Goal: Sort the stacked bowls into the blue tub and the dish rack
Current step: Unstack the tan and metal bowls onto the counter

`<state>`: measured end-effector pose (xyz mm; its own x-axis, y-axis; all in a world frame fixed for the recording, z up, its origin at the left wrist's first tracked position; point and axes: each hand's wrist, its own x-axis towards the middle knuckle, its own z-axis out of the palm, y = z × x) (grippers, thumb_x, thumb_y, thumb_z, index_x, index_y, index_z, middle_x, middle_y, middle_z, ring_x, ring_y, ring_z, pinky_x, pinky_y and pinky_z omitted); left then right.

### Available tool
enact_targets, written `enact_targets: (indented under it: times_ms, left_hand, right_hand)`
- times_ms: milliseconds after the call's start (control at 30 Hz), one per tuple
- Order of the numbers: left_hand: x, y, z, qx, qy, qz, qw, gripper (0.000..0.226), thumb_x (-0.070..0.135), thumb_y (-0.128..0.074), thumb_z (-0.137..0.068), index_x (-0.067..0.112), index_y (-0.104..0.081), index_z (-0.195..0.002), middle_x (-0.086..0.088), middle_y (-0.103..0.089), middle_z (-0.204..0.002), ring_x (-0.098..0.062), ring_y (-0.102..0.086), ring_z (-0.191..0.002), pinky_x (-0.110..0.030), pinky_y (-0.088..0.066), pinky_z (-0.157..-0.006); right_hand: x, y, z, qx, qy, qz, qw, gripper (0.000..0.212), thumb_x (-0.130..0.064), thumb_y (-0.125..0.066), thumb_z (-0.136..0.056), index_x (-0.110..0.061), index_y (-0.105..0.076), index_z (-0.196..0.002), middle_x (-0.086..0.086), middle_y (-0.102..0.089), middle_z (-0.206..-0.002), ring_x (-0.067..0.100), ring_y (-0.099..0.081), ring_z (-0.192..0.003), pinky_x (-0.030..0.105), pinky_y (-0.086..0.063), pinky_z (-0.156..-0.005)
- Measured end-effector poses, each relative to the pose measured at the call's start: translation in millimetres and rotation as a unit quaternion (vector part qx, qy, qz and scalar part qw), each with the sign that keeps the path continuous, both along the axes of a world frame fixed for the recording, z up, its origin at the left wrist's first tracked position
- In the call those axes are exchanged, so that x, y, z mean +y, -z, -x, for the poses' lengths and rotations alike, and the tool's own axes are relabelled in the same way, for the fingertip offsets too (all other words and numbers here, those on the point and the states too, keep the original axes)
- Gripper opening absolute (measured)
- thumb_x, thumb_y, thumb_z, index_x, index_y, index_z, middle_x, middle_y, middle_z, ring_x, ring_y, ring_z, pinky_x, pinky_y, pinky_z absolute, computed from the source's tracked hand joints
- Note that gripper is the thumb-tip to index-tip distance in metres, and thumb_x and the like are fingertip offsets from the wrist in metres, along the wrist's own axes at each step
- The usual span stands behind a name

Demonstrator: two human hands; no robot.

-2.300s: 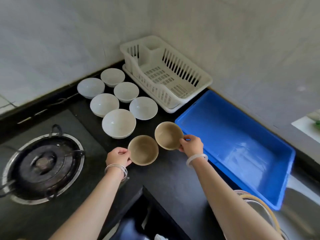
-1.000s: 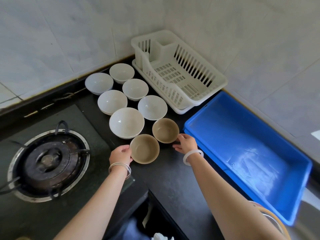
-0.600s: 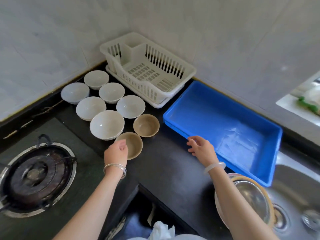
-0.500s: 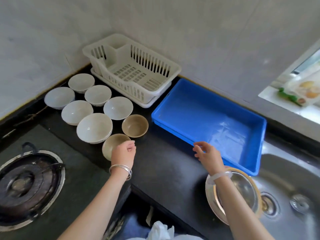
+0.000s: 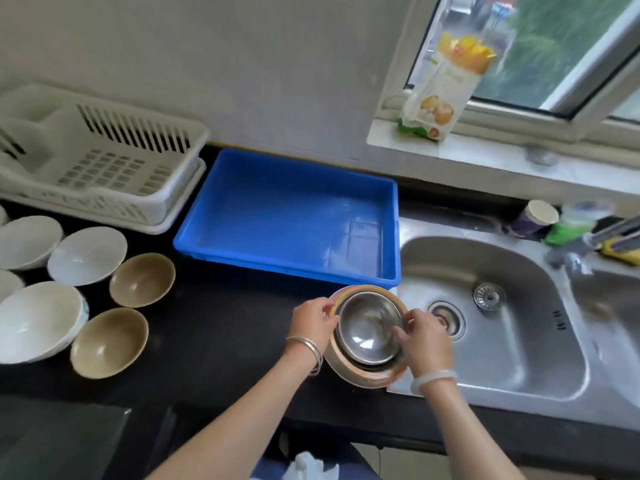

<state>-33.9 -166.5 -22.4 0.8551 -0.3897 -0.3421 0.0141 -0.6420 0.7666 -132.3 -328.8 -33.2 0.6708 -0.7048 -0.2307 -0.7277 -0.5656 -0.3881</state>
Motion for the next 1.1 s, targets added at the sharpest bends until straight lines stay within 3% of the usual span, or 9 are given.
enact_targets:
  times_ms: [167,267,500,667,833,1100]
  left_hand:
    - [-11,8,5,-0.038,0.009,-0.027,0.999,0.031,0.013,-0.062,-0.085,0.015,-0.06,-0.115,-0.004,-0.056,-0.112,-0.01,-0.05,-0.091,-0.019,-0.04,-0.082]
    - [-12,10,5,-0.042,0.011,-0.026,0.999,0.032,0.012,-0.062,-0.084,0.016,-0.06,-0.116,-0.004,-0.055,-0.113,-0.012,-0.053,-0.094,-0.02,-0.042,-0.083]
    - [-13,13,5,-0.042,0.003,-0.008,0.999,0.033,0.013,-0.065,-0.082,0.018,-0.059,-0.115,-0.002,-0.054,-0.111,-0.01,-0.051,-0.089,-0.021,-0.043,-0.081]
    - [-21,14,3,-0.035,0.001,-0.018,0.999,0.033,0.023,-0.07,-0.078,0.022,-0.053,-0.107,0.005,-0.047,-0.101,-0.01,-0.052,-0.084,-0.023,-0.043,-0.072]
    - [-29,16,3,-0.056,0.018,-0.041,0.997,0.035,0.02,-0.071,-0.077,0.025,-0.047,-0.102,0.006,-0.048,-0.098,-0.011,-0.05,-0.084,-0.025,-0.042,-0.07]
    - [-34,20,2,-0.101,0.023,-0.052,0.993,0.021,0.01,-0.055,-0.086,0.019,-0.05,-0.105,0.003,-0.054,-0.102,-0.013,-0.053,-0.083,-0.025,-0.042,-0.066]
  right_hand:
    - [2,1,-7,0.005,0.016,0.019,1.0,0.015,-0.023,-0.064,-0.082,-0.009,-0.059,-0.085,0.011,-0.063,-0.09,0.032,-0.059,-0.083,0.029,-0.035,-0.062]
    - [1,-1,-8,-0.007,0.022,0.03,0.999,0.012,-0.022,-0.06,-0.085,-0.011,-0.056,-0.083,0.011,-0.065,-0.084,0.032,-0.06,-0.079,0.029,-0.036,-0.06]
    - [-9,-9,1,-0.061,0.066,-0.045,0.995,0.016,-0.015,-0.063,-0.082,-0.013,-0.052,-0.071,0.001,-0.054,-0.064,0.025,-0.048,-0.064,0.028,-0.03,-0.057]
    - [-24,-20,12,-0.094,0.093,-0.059,0.989,0.015,-0.013,-0.065,-0.08,-0.014,-0.053,-0.07,0.001,-0.06,-0.066,0.023,-0.054,-0.066,0.028,-0.032,-0.058]
    - [-28,-24,18,-0.099,0.102,-0.062,0.988,0.011,-0.013,-0.066,-0.079,-0.013,-0.057,-0.072,0.0,-0.061,-0.067,0.021,-0.055,-0.067,0.027,-0.035,-0.06]
    - [-29,-23,25,-0.101,0.13,-0.075,0.984,0.011,-0.015,-0.067,-0.078,-0.013,-0.059,-0.072,0.004,-0.067,-0.068,0.025,-0.064,-0.07,0.029,-0.046,-0.064]
